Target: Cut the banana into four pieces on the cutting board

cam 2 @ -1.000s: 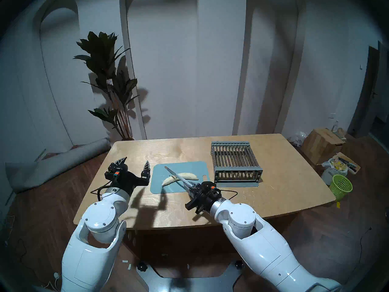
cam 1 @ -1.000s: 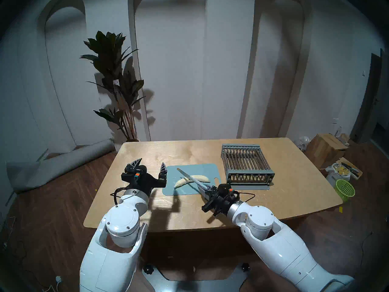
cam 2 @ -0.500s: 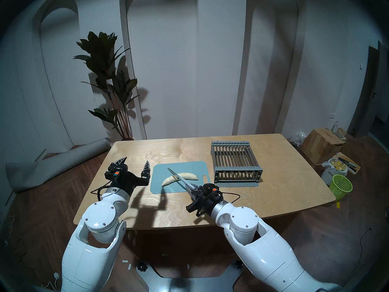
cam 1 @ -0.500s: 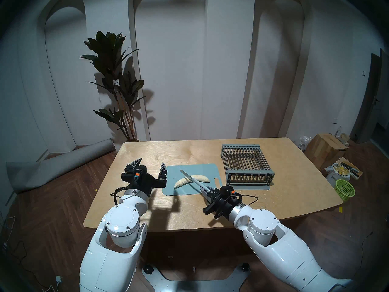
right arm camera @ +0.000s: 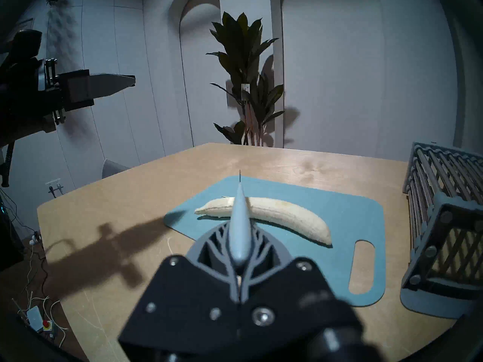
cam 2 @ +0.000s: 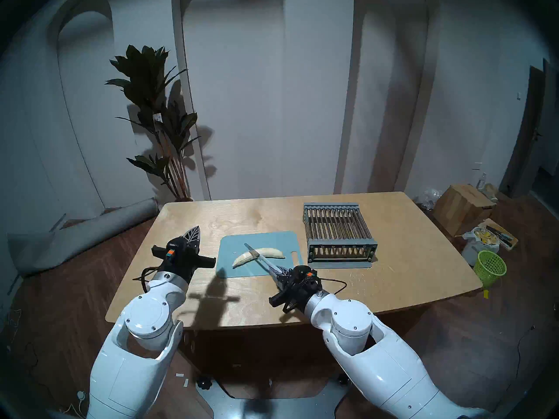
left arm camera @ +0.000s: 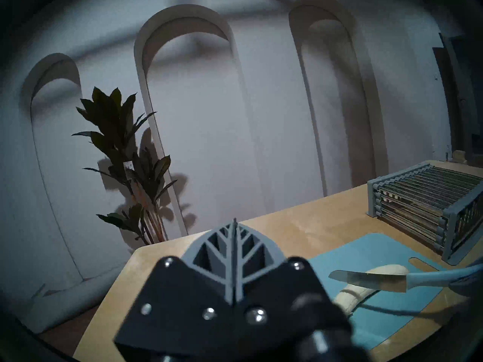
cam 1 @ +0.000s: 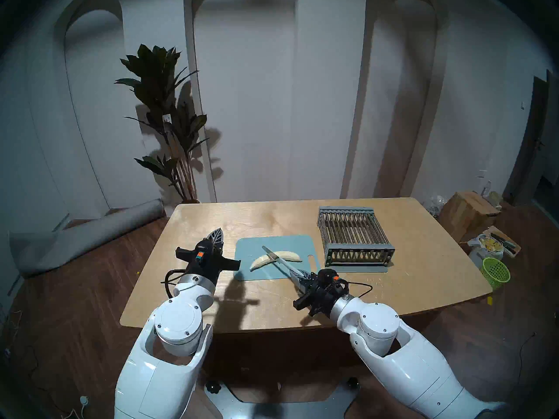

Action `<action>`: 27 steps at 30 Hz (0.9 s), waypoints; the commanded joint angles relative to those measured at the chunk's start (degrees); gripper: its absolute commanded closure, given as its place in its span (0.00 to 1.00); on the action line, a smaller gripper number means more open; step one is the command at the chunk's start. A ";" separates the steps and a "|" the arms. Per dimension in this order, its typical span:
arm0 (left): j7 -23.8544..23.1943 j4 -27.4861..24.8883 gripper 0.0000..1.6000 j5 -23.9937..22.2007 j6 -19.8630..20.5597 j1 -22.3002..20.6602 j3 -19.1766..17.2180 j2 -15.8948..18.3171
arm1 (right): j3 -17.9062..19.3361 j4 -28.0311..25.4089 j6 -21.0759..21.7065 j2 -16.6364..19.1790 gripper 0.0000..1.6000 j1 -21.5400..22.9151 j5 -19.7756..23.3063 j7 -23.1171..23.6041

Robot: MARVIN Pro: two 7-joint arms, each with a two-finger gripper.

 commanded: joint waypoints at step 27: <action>-25.17 8.36 1.00 7.59 -3.70 -16.15 3.11 11.49 | -1.05 0.91 -0.37 -0.65 1.00 2.75 -0.04 1.22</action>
